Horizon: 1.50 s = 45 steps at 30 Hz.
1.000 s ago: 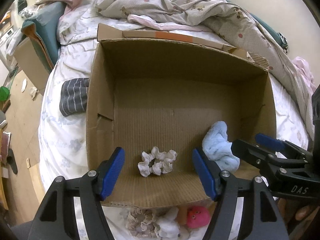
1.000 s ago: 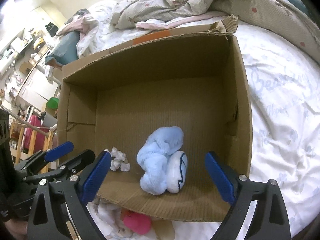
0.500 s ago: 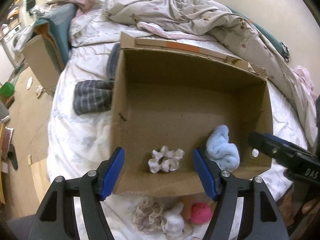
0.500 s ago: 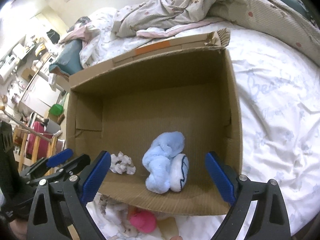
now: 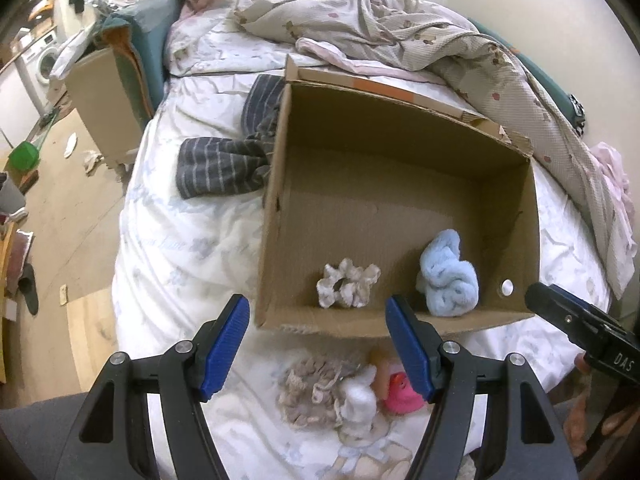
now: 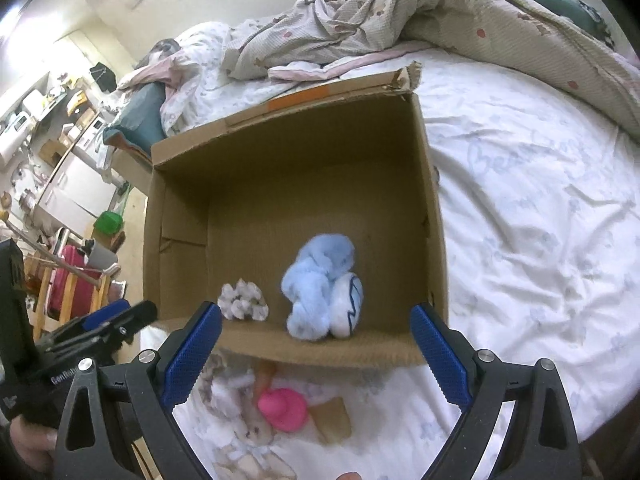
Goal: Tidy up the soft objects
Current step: 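Withdraw both grippers from the box back toward the remaining items, then grasp the beige-grey scrunchie with the left gripper while the right gripper grasps the beige cup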
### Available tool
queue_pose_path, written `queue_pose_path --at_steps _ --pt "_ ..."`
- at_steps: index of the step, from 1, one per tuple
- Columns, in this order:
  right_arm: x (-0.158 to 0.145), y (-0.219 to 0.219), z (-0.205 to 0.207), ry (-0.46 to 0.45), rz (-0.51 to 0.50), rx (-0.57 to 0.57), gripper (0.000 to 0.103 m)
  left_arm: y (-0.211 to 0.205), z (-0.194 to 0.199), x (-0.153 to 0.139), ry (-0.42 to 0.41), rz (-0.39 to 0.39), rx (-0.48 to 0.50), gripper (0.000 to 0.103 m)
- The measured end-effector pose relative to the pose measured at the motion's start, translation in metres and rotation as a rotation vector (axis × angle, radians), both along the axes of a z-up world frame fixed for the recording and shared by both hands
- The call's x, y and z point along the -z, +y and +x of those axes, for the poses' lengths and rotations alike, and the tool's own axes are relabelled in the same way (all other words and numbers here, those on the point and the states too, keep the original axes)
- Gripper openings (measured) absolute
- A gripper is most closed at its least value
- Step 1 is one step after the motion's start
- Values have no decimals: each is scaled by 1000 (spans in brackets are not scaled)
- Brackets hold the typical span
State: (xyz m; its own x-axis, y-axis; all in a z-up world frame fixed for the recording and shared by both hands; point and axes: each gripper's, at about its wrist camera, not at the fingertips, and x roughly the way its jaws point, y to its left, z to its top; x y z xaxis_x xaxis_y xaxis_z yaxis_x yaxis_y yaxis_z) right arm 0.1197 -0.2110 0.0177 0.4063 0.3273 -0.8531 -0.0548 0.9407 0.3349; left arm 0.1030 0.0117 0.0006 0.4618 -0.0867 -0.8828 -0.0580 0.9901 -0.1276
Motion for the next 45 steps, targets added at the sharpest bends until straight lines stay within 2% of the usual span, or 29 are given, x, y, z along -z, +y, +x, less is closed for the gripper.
queue_pose_path --at_steps 5,12,20,22,27,32,35,40,42,45 --pt "3 -6 -14 33 22 21 101 5 -15 0 16 4 -17 68" --pt "7 -6 -34 59 2 31 101 8 -33 0 27 19 -27 68" --pt "16 -11 -49 110 -14 63 101 19 -50 13 87 16 -84 68" --pt "21 -13 -52 136 -10 67 101 21 -52 20 118 8 -104 68" --pt "32 -16 -58 181 -9 69 101 18 -50 34 167 -42 -82 68" --pt "34 -12 -55 190 0 67 101 15 -40 61 264 -86 -104 68" --pt "36 -8 -51 194 3 61 101 11 -31 72 278 -75 -107 68" --pt "39 -7 -49 202 -1 63 101 6 -11 101 329 1 -89 67" --pt "39 -8 -50 203 1 68 101 8 -7 109 341 -16 -93 66" --pt "40 -11 -50 207 5 71 101 6 -2 121 367 -73 -75 54"
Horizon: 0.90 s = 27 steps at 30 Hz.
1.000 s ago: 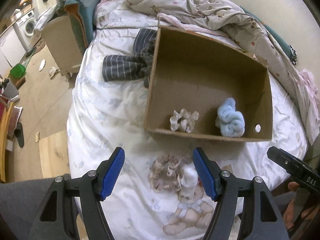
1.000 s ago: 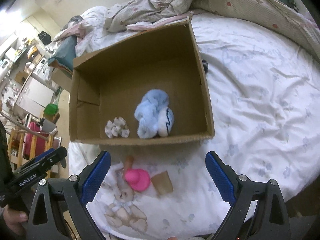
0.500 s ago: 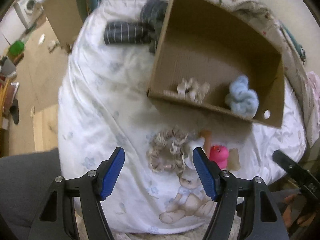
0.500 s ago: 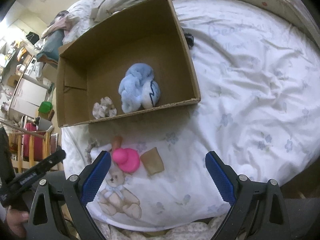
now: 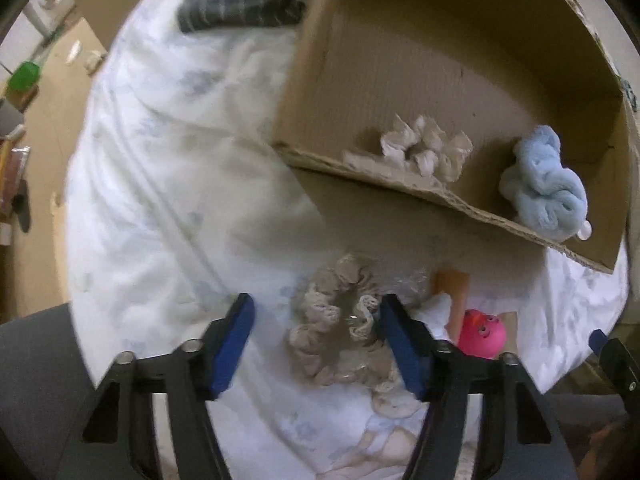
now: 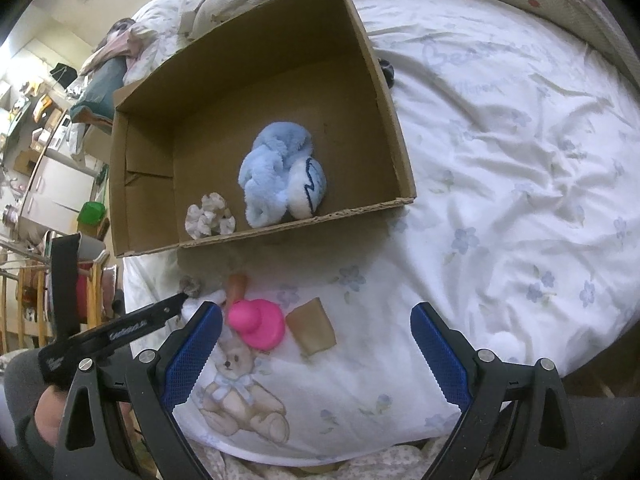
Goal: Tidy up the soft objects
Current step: 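Grasp the beige-grey scrunchie with the left gripper while the right gripper grasps the beige cup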
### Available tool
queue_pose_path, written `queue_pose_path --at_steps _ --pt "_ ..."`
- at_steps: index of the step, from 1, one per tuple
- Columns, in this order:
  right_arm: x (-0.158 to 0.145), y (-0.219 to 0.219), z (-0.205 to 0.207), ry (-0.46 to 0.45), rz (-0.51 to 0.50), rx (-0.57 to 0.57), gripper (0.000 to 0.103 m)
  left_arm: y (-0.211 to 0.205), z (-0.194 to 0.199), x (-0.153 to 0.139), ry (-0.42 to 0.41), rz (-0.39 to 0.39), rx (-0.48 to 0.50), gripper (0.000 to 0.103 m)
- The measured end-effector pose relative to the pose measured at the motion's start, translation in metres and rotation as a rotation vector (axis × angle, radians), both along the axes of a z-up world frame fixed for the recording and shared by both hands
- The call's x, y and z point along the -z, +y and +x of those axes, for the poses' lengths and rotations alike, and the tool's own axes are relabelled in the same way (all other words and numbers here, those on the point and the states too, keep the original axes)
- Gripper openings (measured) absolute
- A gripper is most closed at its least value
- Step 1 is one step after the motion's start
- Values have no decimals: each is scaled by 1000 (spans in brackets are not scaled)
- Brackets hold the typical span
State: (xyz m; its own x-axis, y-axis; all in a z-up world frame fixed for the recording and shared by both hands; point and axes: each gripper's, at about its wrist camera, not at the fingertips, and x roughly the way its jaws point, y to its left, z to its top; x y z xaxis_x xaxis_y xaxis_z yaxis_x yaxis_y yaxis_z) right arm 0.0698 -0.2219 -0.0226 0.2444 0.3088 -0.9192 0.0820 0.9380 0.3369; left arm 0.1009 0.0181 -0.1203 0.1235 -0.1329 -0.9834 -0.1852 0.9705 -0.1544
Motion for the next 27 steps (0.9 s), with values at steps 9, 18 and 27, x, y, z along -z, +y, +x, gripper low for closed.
queue_pose_path --at_steps 9,18,27 --pt "7 -6 4 16 11 22 101 8 -9 -22 -50 -85 -22 14" --pt "19 -5 6 46 45 -6 100 31 -48 -70 -107 -76 -44 14" --pt "57 16 4 160 23 -134 57 23 -55 -73 -146 -46 4 14"
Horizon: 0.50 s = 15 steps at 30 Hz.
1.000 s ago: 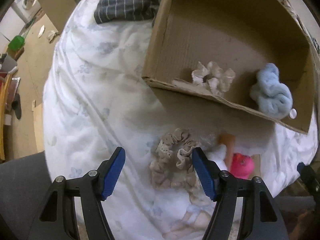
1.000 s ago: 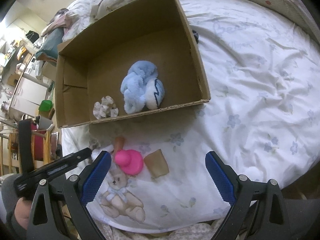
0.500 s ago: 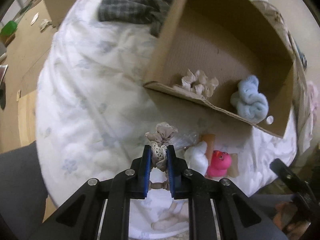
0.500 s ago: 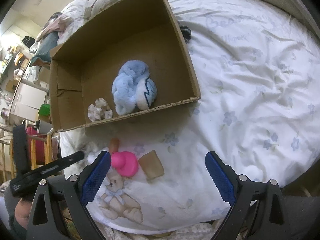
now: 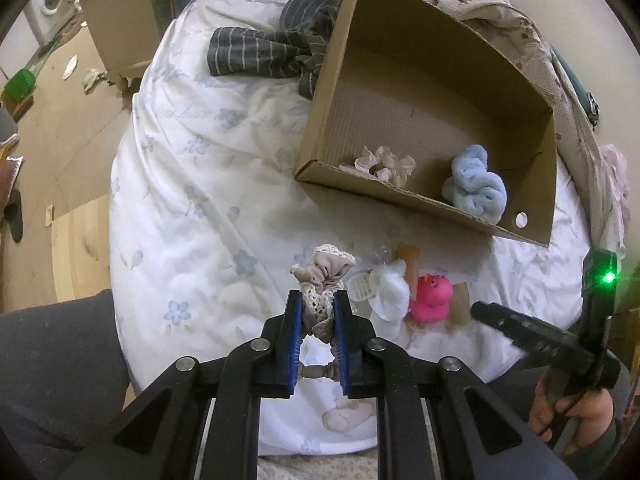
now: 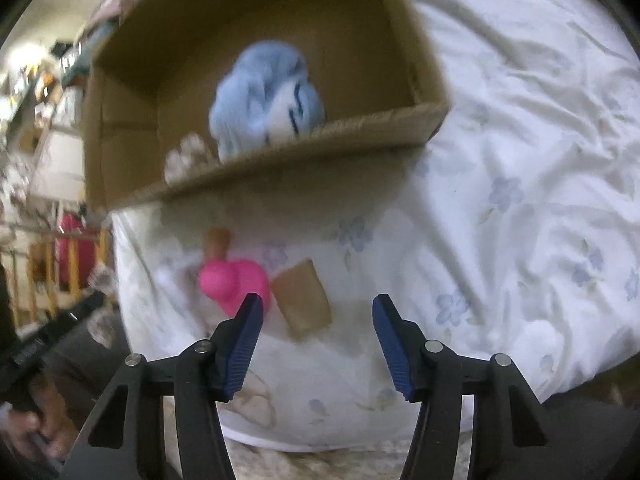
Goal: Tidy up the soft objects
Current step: 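Grasp the beige-grey scrunchie with the left gripper while the right gripper grasps the beige cup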
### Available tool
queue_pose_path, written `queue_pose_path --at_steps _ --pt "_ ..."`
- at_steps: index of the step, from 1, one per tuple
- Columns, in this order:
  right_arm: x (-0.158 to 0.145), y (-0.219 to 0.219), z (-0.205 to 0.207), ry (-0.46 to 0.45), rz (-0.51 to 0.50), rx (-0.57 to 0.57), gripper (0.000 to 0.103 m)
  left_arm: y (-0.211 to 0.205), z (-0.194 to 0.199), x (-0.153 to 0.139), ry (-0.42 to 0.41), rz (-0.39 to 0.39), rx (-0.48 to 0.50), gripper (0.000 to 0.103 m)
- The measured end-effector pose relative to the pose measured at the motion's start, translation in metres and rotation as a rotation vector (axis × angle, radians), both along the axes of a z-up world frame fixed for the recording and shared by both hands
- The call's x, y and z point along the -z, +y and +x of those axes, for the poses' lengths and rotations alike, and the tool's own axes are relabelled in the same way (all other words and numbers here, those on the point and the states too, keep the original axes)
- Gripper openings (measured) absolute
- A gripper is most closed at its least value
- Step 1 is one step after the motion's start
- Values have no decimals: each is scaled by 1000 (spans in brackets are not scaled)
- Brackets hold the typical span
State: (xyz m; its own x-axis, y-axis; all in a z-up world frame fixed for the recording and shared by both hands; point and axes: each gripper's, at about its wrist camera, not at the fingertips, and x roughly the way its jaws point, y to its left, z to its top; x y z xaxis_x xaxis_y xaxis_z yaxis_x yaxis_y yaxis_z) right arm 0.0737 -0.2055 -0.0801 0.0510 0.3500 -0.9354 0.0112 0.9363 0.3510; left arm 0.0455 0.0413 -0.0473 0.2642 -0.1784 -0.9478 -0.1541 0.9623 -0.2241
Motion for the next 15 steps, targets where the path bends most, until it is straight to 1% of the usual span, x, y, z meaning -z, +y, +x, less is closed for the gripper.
queue_pose_path --at_steps 1,2,3,5,8,9,11,15 --pt "3 5 0 3 -10 -23 54 -2 1 1 -3 1 -1 14" --pt "5 10 0 5 -12 -41 49 -2 3 2 -6 3 -2 14" --pt "7 14 1 4 -17 -57 46 -4 5 3 -8 10 -1 14" --pt "10 23 2 1 -36 -89 46 -7 8 5 -9 17 3 14" --pt "15 32 2 5 -51 -125 32 -8 11 8 -8 15 4 14" --pt "15 32 3 9 -48 -134 21 -8 12 8 -9 17 4 14" --pt "15 29 2 18 -37 -116 12 -7 13 8 -11 17 -1 14" --pt "5 19 1 -8 -13 -87 11 -7 13 8 -14 20 -5 14"
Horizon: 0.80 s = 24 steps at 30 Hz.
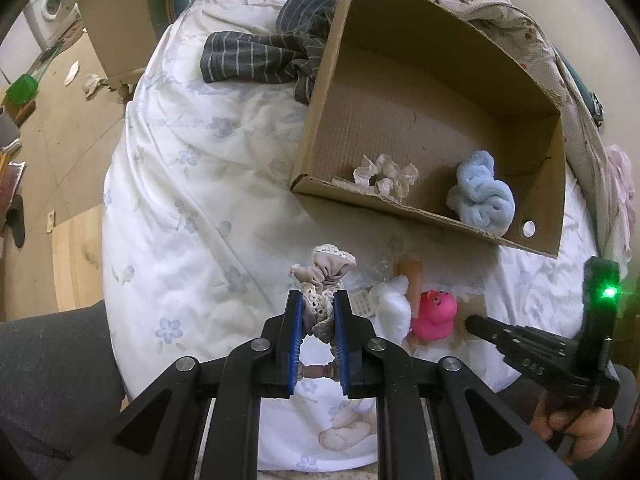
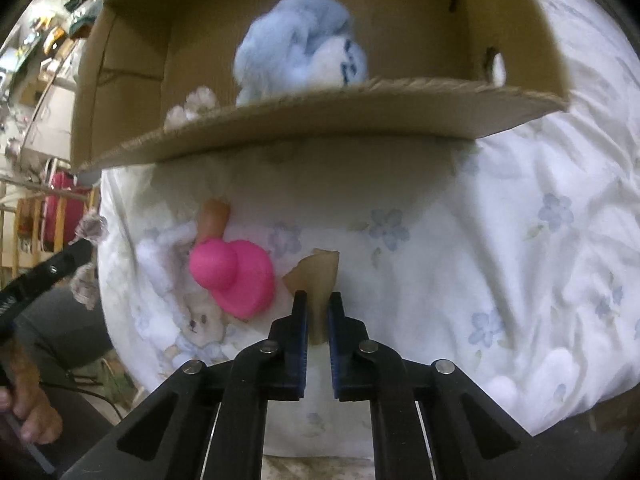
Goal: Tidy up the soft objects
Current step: 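Grasp the beige-grey scrunchie with the left gripper while the right gripper grasps the beige cup, then carry the scrunchie and the beige cup over the box with both grippers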
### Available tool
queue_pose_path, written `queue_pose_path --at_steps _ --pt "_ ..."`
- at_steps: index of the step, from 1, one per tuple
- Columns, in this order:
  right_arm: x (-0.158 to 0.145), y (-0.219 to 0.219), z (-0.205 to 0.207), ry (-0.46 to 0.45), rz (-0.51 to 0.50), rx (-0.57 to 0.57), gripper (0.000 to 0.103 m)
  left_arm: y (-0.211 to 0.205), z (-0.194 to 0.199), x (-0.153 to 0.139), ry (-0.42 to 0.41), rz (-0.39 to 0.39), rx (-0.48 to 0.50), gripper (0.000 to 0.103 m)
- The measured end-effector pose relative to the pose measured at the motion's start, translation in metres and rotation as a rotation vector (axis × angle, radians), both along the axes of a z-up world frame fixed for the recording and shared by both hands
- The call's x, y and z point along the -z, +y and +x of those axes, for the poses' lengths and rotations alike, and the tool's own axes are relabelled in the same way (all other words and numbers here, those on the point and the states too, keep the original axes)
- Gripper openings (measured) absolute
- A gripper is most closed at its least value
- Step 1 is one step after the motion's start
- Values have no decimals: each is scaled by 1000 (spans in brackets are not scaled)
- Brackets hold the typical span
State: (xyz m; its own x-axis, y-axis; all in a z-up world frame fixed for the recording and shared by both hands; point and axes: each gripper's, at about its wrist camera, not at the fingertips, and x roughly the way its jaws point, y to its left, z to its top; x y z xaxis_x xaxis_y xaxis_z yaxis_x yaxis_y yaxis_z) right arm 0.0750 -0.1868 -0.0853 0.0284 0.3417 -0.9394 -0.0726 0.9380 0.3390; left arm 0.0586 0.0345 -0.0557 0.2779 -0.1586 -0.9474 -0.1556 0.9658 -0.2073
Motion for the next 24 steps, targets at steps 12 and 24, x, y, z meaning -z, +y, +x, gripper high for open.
queue_pose_path --at_steps 12,24 --pt "-21 -4 -4 -65 14 9 11 -4 -1 1 -4 35 2 14" --pt "-45 -4 -8 -133 62 -11 11 2 -5 1 -28 104 -26 14"
